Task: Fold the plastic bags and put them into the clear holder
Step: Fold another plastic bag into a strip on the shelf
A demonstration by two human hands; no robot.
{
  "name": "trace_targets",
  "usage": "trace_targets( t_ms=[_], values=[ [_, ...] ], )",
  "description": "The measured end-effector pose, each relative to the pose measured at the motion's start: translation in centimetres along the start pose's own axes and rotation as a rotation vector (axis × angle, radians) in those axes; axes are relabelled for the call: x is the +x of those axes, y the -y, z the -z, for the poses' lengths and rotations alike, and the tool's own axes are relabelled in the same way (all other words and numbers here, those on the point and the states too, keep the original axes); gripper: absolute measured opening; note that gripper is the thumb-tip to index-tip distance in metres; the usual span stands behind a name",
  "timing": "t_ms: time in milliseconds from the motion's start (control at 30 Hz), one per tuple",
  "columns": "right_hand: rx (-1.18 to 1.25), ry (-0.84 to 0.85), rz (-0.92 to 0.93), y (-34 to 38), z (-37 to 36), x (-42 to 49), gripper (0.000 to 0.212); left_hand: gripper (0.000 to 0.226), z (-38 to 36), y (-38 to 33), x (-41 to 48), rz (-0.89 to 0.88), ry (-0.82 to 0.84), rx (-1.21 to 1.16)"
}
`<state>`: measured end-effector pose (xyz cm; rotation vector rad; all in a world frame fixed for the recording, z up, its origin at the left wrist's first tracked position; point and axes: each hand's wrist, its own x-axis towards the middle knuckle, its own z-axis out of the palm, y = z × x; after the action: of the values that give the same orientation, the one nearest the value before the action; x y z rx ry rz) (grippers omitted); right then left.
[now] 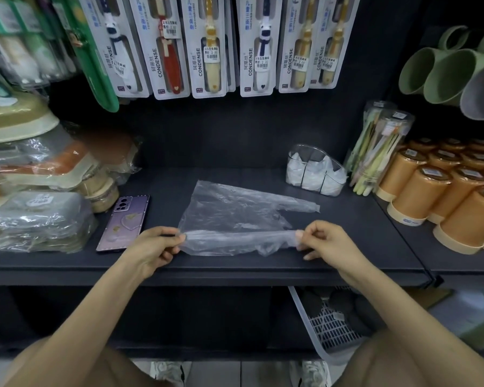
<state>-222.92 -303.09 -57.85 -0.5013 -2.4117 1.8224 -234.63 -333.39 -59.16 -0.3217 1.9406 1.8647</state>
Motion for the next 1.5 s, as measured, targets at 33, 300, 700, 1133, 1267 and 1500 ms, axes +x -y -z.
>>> trace_targets(
  t_ms=[33, 300, 700, 1133, 1267, 1500],
  values=[
    [0.119, 0.026, -0.062, 0.5, 0.0, 0.1, 0.024, 0.013, 0.0, 0.0, 0.0, 0.004, 0.003, -0.003],
    [0.416, 0.119, -0.312, 0.9, 2.3, 1.8, 0.009, 0.013, 0.1, -0.2, 0.4, 0.026, 0.008, -0.051],
    [0.118, 0.166, -0.386, -0.6, 6.5, 3.0, 0.037, 0.027, 0.2, 0.2, 0.1, -0.096, 0.038, 0.28],
    [-0.409, -0.167, 0.258, 2.0, 0.9, 0.5, 0.036, 0.051, -1.3, 1.8, -0.2, -1.073, -0.209, 1.284],
    [-0.93, 0.201, 0.478, -0.1, -7.1, -0.2, 0.061, 0.116, -3.4, 3.4, 0.3, -0.801, 0.132, 1.385],
    [-1.131, 0.205, 0.402, -3.6, -2.7, -0.2, 0.103, 0.105, -3.2, 4.4, -1.5, -0.629, 0.065, 1.368]
  ],
)
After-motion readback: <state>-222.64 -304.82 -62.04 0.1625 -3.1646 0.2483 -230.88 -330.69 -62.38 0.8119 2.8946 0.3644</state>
